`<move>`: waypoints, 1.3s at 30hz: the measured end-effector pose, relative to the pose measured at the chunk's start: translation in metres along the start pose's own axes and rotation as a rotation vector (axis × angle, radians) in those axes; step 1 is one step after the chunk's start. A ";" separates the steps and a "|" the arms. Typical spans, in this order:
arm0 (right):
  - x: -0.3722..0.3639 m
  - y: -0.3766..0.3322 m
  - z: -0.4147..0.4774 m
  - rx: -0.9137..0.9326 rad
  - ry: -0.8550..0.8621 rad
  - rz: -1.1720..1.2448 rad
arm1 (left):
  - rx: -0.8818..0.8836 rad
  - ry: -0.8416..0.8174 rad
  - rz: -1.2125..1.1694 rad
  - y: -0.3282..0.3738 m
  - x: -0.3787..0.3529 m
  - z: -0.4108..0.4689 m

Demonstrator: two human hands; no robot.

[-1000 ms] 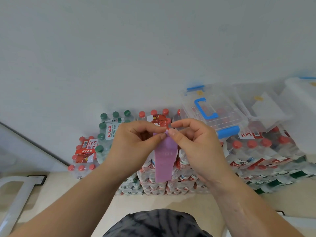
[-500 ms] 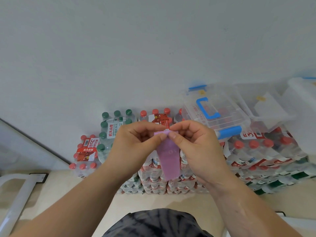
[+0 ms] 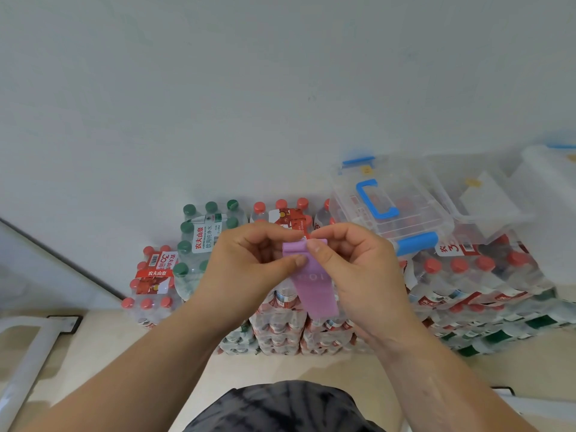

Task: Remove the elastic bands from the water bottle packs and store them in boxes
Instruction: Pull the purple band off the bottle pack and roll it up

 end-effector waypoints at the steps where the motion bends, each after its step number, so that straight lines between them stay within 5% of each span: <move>1: 0.000 0.000 0.000 0.001 0.002 -0.005 | -0.005 -0.014 -0.003 0.001 -0.001 0.000; 29: -0.001 0.004 -0.002 0.008 0.062 0.100 | -0.018 0.073 0.189 0.001 0.011 -0.001; 39: -0.001 0.003 -0.003 0.015 0.055 0.080 | 0.057 -0.015 -0.073 -0.008 -0.002 0.002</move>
Point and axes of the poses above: each hand's wrist, its own z-axis towards the middle knuckle, its own x-axis out of the back of the hand, y = z × x, the point moved 10 cm from there along z, towards the middle knuckle, and after that the axes turned 15 degrees about -y, right-handed, at the moved point
